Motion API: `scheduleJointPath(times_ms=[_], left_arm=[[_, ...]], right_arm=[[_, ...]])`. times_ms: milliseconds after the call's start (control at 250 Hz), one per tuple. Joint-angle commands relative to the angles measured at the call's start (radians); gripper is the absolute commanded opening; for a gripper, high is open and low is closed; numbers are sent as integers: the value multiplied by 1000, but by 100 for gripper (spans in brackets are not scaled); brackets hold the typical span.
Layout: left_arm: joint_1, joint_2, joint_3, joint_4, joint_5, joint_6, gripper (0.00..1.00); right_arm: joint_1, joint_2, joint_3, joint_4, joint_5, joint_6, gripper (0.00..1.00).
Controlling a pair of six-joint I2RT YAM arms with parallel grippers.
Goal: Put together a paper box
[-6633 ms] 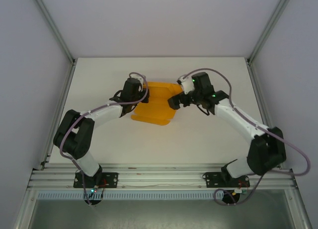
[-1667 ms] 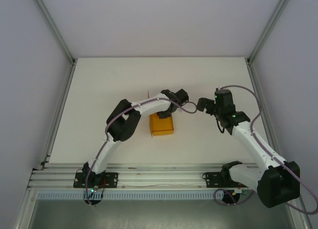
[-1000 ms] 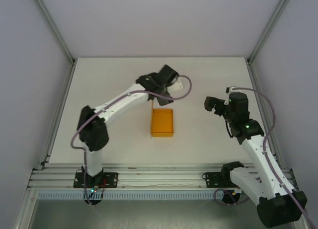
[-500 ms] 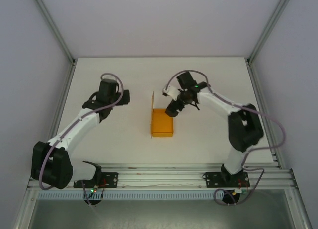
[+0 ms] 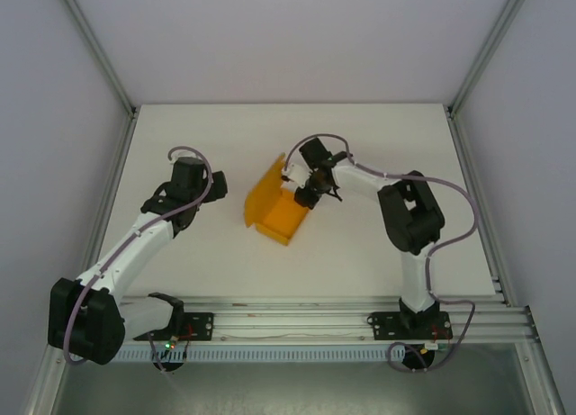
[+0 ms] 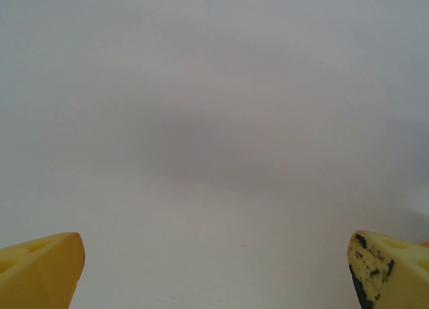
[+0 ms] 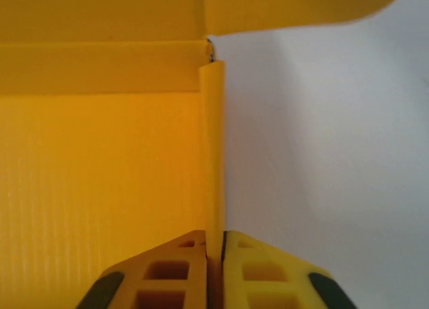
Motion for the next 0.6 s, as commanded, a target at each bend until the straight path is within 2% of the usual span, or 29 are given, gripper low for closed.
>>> scheduleJointPath(times_ms=[0, 112, 196, 280, 372, 480, 528, 596], left_arm=[[11, -16, 30, 0, -47, -33, 100], [11, -17, 23, 25, -45, -31, 100], [11, -13, 28, 33, -45, -30, 100], [11, -5, 31, 47, -27, -16, 100], [11, 11, 33, 69, 9, 8, 100], [10, 34, 31, 107, 95, 62, 100], [10, 46, 32, 126, 142, 92, 100], [10, 63, 36, 147, 210, 140, 100]], right_arm=[[21, -93, -79, 145, 241, 370, 3], [62, -130, -139, 108, 382, 638, 0], [115, -139, -161, 31, 574, 885, 1], [157, -131, -156, -56, 618, 1062, 1], [189, -136, -185, -59, 608, 1183, 3], [213, -175, -219, -14, 624, 1212, 27], [213, -199, -222, -2, 650, 1199, 40], [212, -234, -218, 3, 679, 1163, 53]])
